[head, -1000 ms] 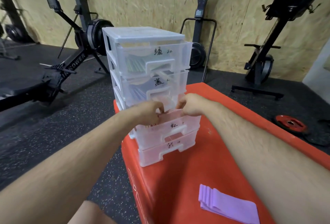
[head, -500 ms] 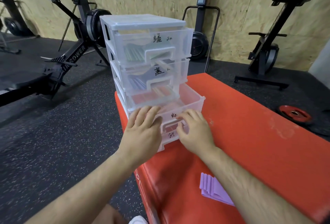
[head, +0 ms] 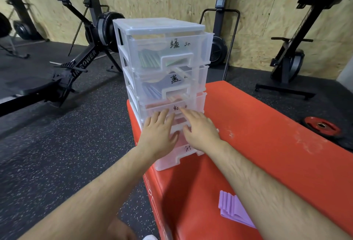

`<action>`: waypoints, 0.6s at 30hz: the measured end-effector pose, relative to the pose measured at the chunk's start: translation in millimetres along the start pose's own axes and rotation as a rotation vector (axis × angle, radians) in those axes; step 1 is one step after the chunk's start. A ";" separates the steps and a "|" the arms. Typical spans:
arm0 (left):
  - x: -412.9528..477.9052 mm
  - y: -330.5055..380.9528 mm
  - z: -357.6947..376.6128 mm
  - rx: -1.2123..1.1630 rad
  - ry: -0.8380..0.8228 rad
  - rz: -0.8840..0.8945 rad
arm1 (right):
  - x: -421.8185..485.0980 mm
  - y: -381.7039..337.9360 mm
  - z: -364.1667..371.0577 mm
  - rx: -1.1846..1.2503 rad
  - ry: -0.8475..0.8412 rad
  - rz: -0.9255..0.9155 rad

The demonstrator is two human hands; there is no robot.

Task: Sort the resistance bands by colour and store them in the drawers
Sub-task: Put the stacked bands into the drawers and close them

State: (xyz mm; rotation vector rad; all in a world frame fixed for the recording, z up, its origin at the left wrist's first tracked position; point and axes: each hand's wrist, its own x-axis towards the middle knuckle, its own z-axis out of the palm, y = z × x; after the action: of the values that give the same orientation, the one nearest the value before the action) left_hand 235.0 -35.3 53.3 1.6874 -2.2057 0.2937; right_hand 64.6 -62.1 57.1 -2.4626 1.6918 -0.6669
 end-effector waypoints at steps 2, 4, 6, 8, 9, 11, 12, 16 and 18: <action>-2.6 7.3 -3.7 -0.052 0.048 0.030 | -12.1 -0.2 -4.6 -0.007 0.020 -0.020; -12.0 20.4 -4.6 -0.091 0.091 0.118 | -35.5 3.6 -11.3 -0.016 0.040 -0.040; -23.8 37.9 -1.6 -0.121 0.087 0.189 | -66.5 12.8 -19.7 -0.042 0.025 -0.036; -35.8 60.0 3.7 -0.157 0.064 0.245 | -101.3 26.3 -29.7 -0.077 -0.001 -0.010; -42.0 72.0 7.6 -0.167 0.045 0.274 | -118.6 33.2 -34.6 -0.098 -0.017 0.011; -55.2 95.3 16.7 -0.184 -0.006 0.335 | -150.6 45.8 -41.5 -0.142 -0.093 0.073; -62.2 105.4 22.7 -0.211 -0.035 0.364 | -165.1 51.1 -43.4 -0.160 -0.149 0.107; -81.3 134.3 44.2 -0.421 -0.218 0.383 | -214.3 77.6 -43.6 -0.210 -0.360 0.261; -84.9 145.3 50.4 -0.451 -0.302 0.386 | -236.8 95.5 -42.3 -0.186 -0.428 0.350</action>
State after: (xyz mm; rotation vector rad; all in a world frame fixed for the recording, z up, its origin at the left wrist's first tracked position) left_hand 107.5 60.9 -19.8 1.1190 -2.5598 -0.3705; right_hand -105.1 122.7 -6.2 -2.1179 1.9858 0.0547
